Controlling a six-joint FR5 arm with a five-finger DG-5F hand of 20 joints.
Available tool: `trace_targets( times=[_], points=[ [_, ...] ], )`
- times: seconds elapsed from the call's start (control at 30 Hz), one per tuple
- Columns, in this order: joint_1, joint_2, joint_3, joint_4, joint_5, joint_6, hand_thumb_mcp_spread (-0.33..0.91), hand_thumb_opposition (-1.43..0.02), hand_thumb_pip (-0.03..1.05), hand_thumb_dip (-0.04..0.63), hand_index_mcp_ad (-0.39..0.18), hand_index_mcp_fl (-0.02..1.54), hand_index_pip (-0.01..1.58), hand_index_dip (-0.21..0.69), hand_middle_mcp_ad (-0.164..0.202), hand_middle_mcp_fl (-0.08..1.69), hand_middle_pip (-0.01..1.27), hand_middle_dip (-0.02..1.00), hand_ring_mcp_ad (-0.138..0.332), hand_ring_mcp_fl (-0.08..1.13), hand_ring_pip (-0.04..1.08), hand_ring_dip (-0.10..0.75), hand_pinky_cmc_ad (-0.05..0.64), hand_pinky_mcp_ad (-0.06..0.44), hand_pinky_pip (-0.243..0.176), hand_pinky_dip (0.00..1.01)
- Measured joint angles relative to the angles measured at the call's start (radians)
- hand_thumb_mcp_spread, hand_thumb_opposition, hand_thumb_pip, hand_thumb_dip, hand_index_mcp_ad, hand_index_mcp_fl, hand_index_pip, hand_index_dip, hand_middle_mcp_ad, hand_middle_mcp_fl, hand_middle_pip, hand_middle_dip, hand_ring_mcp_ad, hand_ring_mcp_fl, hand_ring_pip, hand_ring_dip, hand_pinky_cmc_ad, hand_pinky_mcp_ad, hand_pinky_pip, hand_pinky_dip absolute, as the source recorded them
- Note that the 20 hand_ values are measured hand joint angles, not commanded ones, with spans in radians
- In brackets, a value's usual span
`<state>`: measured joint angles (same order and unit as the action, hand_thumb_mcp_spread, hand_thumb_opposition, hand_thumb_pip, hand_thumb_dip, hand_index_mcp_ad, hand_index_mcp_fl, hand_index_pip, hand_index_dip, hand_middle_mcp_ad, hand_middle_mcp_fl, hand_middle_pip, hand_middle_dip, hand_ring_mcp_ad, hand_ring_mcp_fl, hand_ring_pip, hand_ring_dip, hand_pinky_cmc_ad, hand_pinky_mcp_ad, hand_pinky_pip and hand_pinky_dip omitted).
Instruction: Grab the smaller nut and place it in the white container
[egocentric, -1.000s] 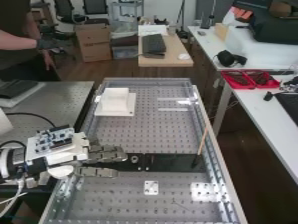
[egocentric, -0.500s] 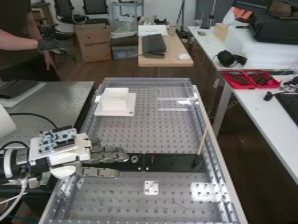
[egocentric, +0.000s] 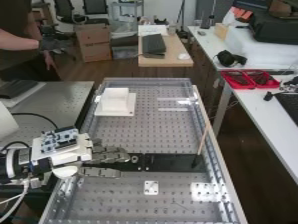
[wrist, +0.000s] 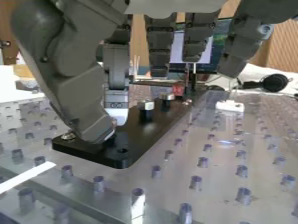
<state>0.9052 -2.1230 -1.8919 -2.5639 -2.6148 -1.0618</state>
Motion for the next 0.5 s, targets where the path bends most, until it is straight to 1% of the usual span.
trace_targets(
  times=[0.07,0.1,0.17,0.5],
  points=[
    [0.001,-0.001,0.001,-0.001,0.000,-0.002,0.42,-0.88,0.71,0.251,-0.185,0.23,1.45,0.017,0.070,0.14,0.14,0.22,0.131,0.00,0.08,0.059,0.382,0.295,-0.026,0.19],
    [0.001,-0.001,0.002,-0.001,0.000,-0.002,0.42,-0.88,0.71,0.253,-0.185,0.25,1.45,0.017,0.070,0.14,0.14,0.22,0.131,0.00,0.08,0.059,0.363,0.295,-0.026,0.19],
    [0.002,-0.002,0.003,-0.003,0.002,-0.002,0.42,-0.88,0.71,0.251,-0.185,0.25,1.45,0.017,0.070,0.14,0.14,0.22,0.131,0.00,0.08,0.059,0.361,0.295,-0.026,0.19],
    [-0.003,-0.003,0.006,-0.001,0.001,0.008,0.42,-0.88,0.70,0.253,-0.185,0.25,1.45,0.017,0.068,0.14,0.14,0.22,0.131,0.00,0.08,0.059,0.367,0.295,-0.026,0.19]
  ],
)
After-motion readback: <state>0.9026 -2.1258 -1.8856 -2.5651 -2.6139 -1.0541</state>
